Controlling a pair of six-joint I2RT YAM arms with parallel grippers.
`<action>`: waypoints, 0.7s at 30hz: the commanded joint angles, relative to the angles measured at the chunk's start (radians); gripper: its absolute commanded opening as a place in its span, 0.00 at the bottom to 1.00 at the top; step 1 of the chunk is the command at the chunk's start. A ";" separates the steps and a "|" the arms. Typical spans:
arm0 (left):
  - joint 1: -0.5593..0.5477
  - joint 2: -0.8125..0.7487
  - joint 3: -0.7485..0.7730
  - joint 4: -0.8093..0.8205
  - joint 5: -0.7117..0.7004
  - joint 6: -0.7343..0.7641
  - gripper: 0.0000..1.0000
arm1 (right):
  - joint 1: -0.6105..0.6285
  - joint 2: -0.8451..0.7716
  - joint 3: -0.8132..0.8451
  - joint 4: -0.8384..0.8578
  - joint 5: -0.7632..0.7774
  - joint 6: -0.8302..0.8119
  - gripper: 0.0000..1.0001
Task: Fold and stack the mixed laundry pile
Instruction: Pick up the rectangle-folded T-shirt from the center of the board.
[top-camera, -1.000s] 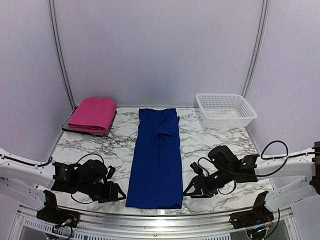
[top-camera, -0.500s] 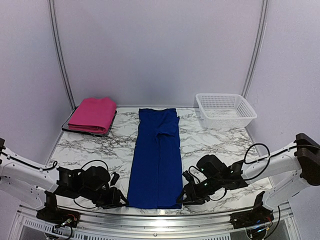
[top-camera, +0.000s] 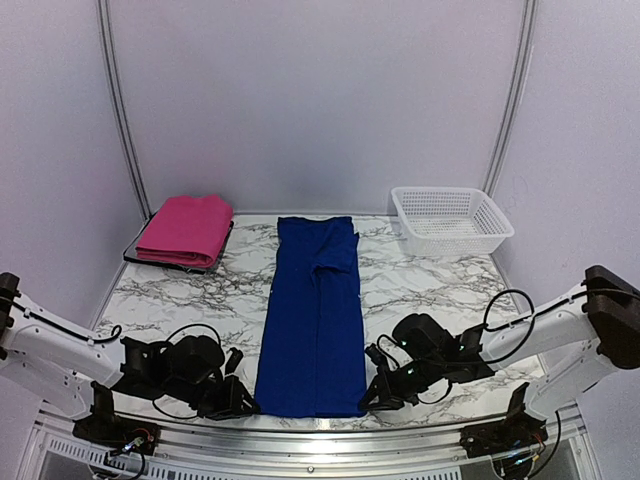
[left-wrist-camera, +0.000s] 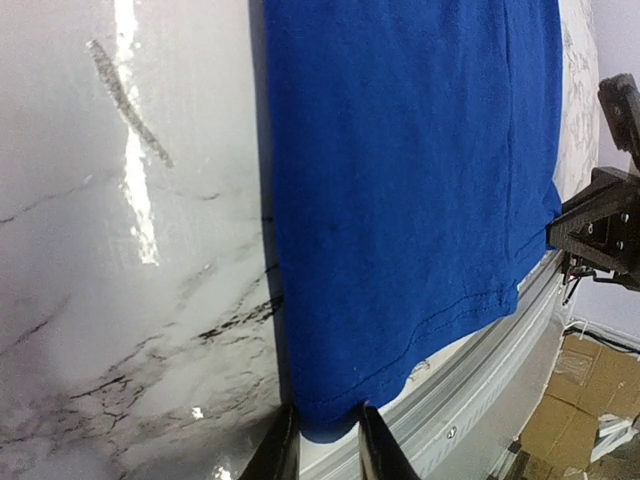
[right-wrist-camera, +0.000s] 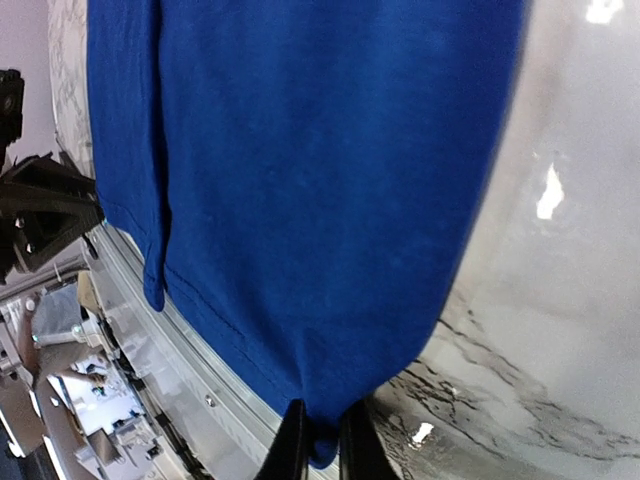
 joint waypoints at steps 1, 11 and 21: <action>-0.015 0.010 -0.012 -0.015 -0.014 -0.003 0.16 | 0.010 -0.011 0.006 0.027 0.005 -0.005 0.00; -0.116 -0.060 0.055 -0.119 -0.062 -0.017 0.00 | 0.052 -0.240 -0.031 -0.041 0.043 0.068 0.00; 0.027 -0.151 0.190 -0.273 -0.091 0.060 0.00 | -0.065 -0.311 0.026 -0.079 0.053 0.048 0.00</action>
